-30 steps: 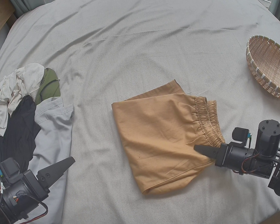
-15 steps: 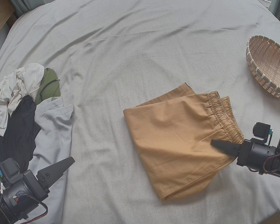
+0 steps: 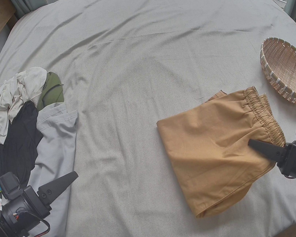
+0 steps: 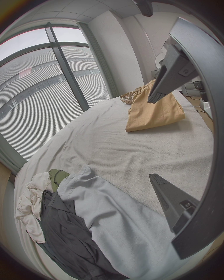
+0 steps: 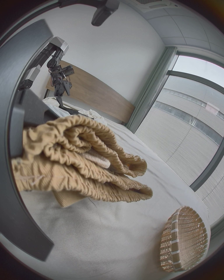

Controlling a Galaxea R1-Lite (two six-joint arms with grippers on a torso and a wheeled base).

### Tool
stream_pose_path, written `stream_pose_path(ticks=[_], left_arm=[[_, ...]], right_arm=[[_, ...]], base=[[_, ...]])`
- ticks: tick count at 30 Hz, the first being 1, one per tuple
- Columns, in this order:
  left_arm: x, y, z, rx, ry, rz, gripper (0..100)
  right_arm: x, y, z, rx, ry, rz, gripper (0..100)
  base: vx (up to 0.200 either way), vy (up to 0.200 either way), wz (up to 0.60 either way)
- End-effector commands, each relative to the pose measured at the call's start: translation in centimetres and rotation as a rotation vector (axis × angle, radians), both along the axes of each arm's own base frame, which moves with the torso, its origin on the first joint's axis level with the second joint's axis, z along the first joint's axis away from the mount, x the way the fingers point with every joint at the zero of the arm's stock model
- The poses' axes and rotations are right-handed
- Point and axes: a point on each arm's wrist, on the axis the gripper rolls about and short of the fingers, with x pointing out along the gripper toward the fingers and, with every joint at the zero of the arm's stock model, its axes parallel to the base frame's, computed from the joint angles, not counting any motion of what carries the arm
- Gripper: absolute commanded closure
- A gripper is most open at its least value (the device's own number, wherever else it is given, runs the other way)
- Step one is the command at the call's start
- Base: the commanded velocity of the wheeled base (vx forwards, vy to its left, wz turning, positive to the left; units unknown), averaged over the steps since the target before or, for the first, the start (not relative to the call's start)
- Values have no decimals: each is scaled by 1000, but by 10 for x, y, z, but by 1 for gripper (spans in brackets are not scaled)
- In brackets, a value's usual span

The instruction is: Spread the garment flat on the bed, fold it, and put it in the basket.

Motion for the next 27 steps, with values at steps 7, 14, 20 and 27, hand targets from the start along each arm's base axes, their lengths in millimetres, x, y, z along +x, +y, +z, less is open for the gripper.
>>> stream_pose_path(ticks=[7, 14, 20, 27], left_arm=[[-4, 1, -8, 5, 18, -5, 0], [-5, 1, -9, 0, 9, -8, 0], [-5, 1, -10, 1, 12, -8, 0], [-6, 1, -12, 3, 19, -9, 0]], right_arm=[[-22, 6, 39, 51, -107, 144, 100], [-12, 13, 65, 65, -144, 146, 100], [0, 11, 94, 70, -193, 93, 100], [3, -1, 144, 73, -245, 37, 100]], base=[[0, 0, 0], [0, 0, 0], [0, 0, 0], [0, 0, 0]])
